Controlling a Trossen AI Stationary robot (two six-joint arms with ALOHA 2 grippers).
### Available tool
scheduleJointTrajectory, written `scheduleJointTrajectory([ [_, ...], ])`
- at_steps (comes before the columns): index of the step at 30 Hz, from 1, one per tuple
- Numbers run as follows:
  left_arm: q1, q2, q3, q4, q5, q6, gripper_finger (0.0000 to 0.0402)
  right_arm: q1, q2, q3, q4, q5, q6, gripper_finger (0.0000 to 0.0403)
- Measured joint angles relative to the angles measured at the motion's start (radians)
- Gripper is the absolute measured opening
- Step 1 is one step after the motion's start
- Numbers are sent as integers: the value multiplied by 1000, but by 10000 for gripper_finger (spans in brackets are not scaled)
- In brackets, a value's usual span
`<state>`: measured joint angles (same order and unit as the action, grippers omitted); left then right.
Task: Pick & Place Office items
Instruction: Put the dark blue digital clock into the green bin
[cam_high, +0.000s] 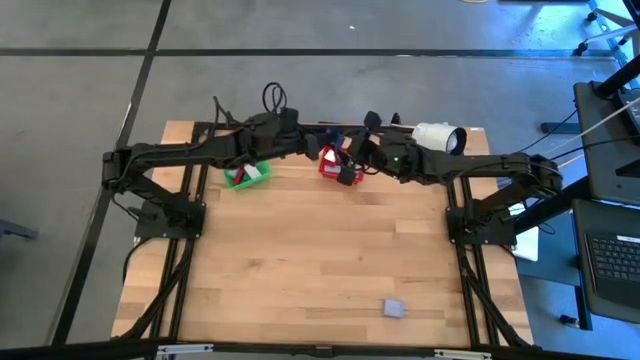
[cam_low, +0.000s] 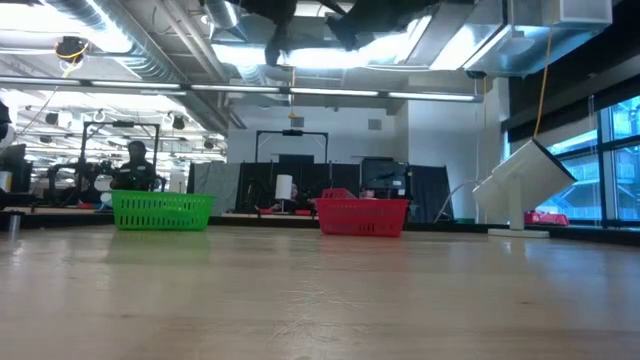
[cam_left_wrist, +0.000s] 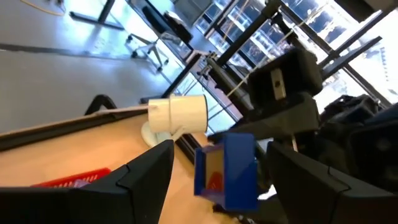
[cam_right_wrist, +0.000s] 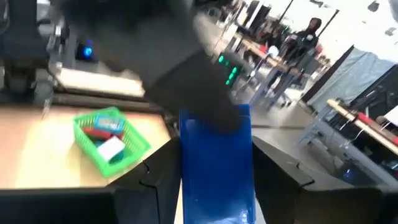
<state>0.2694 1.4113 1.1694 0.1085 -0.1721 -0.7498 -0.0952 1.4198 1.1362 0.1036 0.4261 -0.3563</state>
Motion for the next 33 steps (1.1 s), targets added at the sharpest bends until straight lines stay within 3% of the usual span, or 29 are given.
scheduleJointTrajectory([
  [8,4,0,0,-9,-18,28,238,0,25,1,-7,9,6,167],
  [28,14,0,0,-22,42,61,63,-3,25,1,0,11,2,168],
  [33,14,0,0,-23,45,83,60,-3,25,1,-7,4,5,190],
])
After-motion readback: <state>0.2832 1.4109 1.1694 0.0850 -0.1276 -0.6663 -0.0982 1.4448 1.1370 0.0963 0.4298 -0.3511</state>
